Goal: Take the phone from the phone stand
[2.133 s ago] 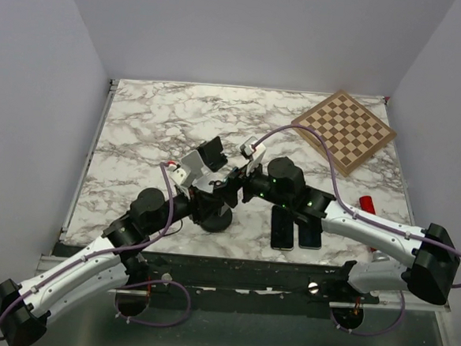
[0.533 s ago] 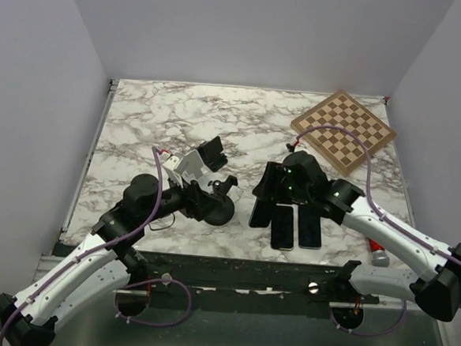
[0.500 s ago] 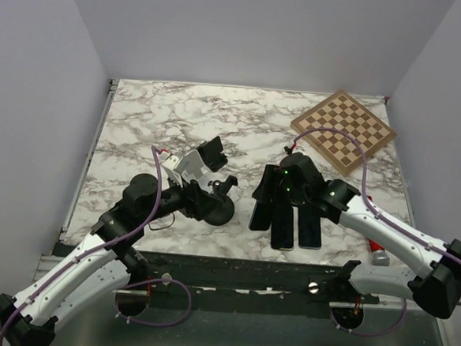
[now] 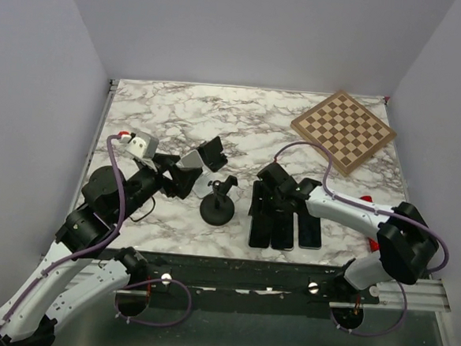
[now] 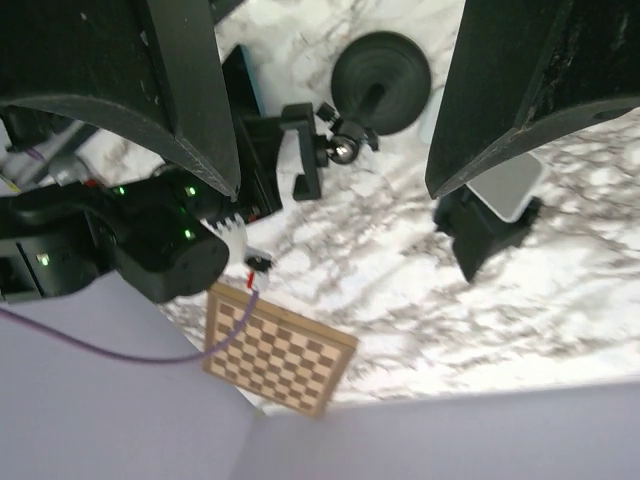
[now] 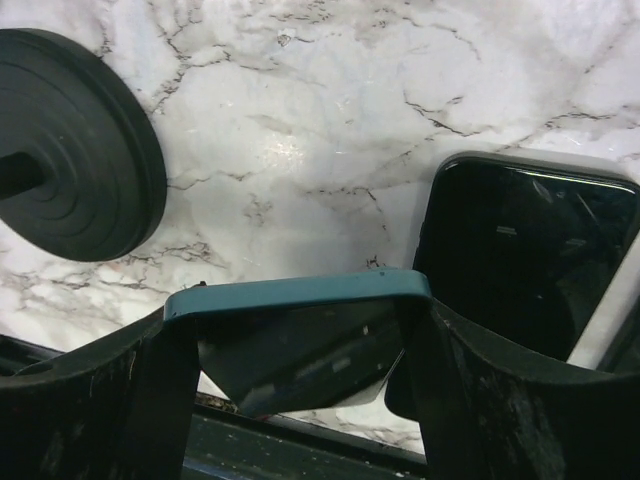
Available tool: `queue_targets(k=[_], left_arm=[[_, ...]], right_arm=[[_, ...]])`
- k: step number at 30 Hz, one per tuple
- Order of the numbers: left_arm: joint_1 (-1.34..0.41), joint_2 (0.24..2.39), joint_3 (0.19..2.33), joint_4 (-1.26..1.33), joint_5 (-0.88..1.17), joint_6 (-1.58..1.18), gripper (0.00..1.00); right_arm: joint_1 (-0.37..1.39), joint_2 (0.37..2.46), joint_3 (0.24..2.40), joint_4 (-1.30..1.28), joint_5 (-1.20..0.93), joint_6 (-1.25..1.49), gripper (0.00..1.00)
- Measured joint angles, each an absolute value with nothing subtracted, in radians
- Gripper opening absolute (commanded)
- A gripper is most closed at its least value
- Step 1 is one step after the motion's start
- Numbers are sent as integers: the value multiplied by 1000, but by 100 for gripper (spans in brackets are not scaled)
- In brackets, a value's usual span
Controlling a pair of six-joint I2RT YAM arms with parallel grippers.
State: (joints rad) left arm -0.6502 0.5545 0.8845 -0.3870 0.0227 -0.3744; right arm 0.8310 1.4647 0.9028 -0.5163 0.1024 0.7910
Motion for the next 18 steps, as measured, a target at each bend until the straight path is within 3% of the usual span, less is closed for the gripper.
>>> queue_targets(k=[6, 18], left_arm=[[-650, 552, 891, -316, -108, -277, 83], [-647, 481, 689, -203, -194, -165, 83]], right_arm=[[831, 1530, 910, -490, 99, 789, 5], [831, 1638, 958, -493, 146, 787, 21]])
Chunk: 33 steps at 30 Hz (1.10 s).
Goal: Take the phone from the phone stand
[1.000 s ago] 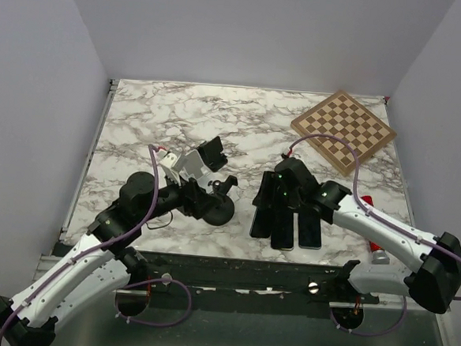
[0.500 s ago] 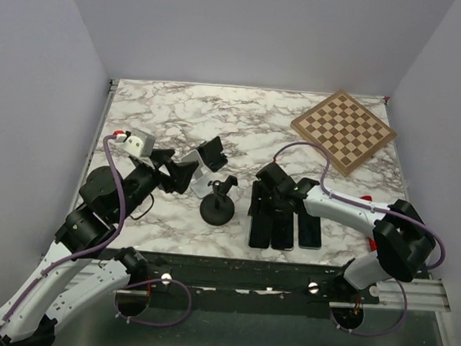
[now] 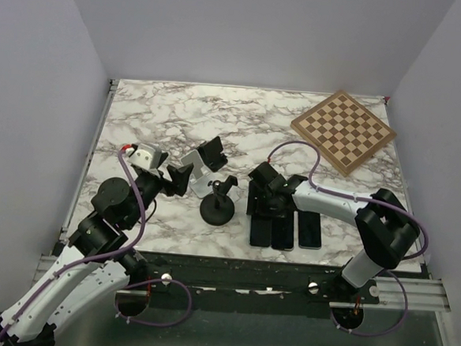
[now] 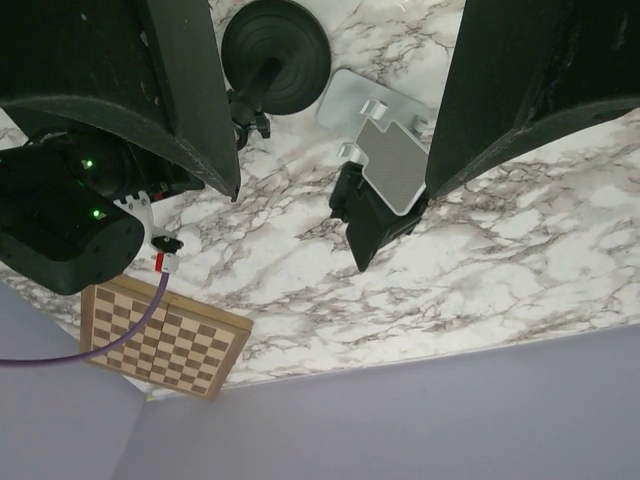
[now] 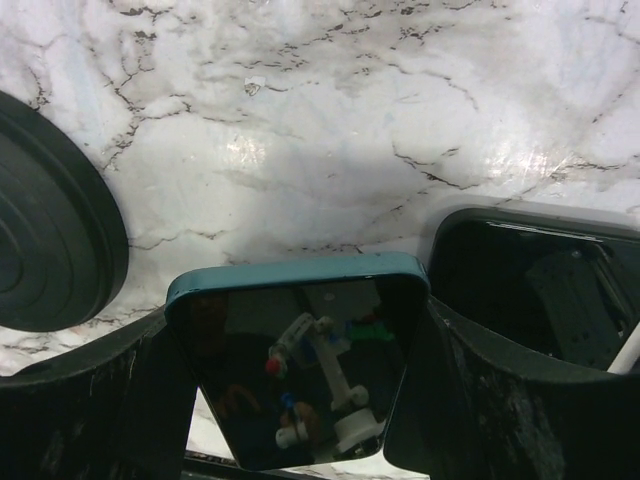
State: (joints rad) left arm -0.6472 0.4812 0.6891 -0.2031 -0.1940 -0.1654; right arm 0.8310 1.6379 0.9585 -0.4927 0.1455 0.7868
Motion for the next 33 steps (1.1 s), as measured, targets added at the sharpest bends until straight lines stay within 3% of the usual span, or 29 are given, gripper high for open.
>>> queue_targets(k=[9, 12, 24, 33], left_arm=[[-641, 451, 689, -173, -206, -163, 83], [-641, 448, 689, -173, -207, -163, 83], [-641, 448, 689, -173, -208, -163, 83], [-641, 448, 689, -173, -208, -163, 83]], right_arm=[[831, 1662, 970, -492, 170, 788, 38], [831, 1662, 970, -492, 171, 793, 51], [831, 1657, 959, -468, 181, 794, 85], [831, 1646, 944, -428, 199, 797, 92]])
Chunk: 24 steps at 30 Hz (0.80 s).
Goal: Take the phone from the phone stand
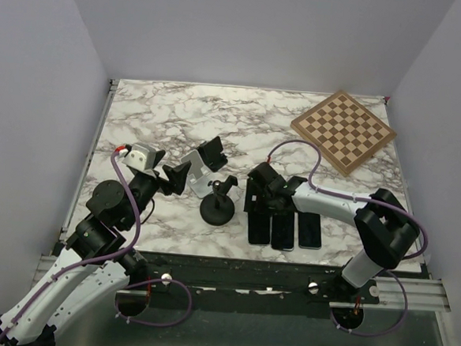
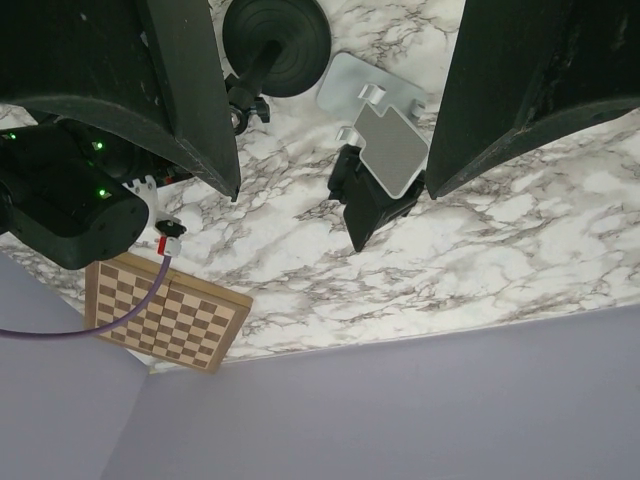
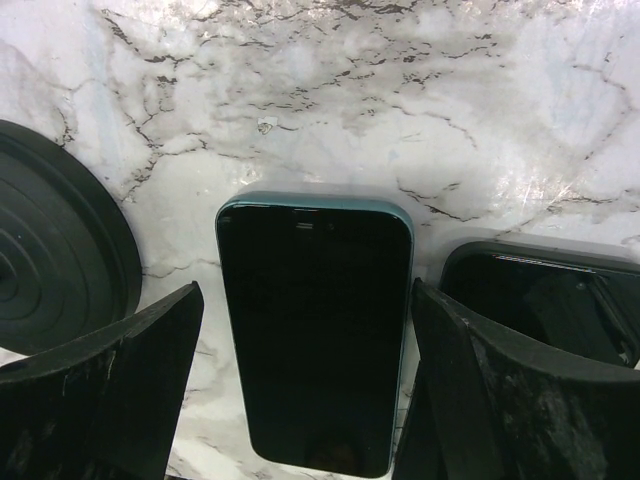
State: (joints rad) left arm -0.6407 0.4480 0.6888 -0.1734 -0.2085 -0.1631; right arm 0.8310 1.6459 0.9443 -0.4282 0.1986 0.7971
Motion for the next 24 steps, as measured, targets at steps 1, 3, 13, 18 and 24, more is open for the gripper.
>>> queue_targets(k=[1, 3, 13, 18, 24], left_arm=[[-641, 448, 689, -173, -208, -163, 83], [-641, 448, 689, -173, -208, -163, 83], [-641, 448, 689, -173, -208, -163, 83], [-641, 448, 689, -173, -209, -163, 83], [-640, 423, 679, -165, -224, -164, 83]], right_arm=[[831, 1644, 943, -426, 199, 797, 92], [831, 1641, 939, -422, 199, 797, 92], [831, 1558, 934, -437, 223, 785, 92], [831, 1334, 924, -443, 259, 764, 94], [832, 942, 859, -412, 342, 738, 100]])
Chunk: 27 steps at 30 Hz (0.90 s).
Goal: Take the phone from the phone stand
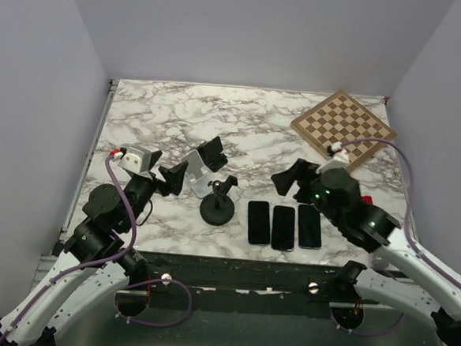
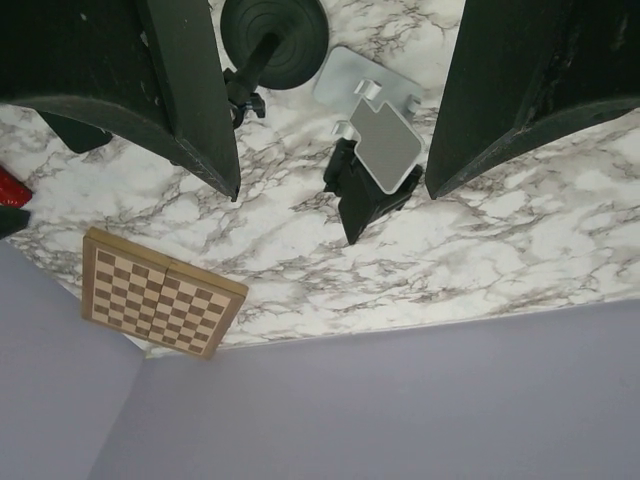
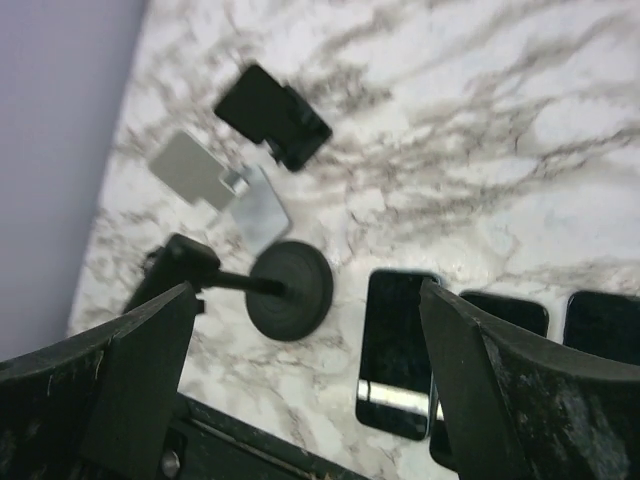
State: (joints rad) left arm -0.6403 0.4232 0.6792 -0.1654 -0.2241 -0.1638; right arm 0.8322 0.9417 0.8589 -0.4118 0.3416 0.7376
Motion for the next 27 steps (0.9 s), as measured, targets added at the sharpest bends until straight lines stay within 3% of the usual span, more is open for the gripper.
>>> queue_targets(k=[12, 20, 27], left_arm=[[-634, 264, 597, -99, -338, -170, 84], [-629, 92, 500, 3, -448, -173, 87], [-628, 68, 489, 37, -487, -173, 87]], right_arm=[[832, 260, 735, -352, 514, 638, 100], [832, 23, 652, -363, 618, 656, 100], [832, 23, 645, -368, 640, 676, 100]])
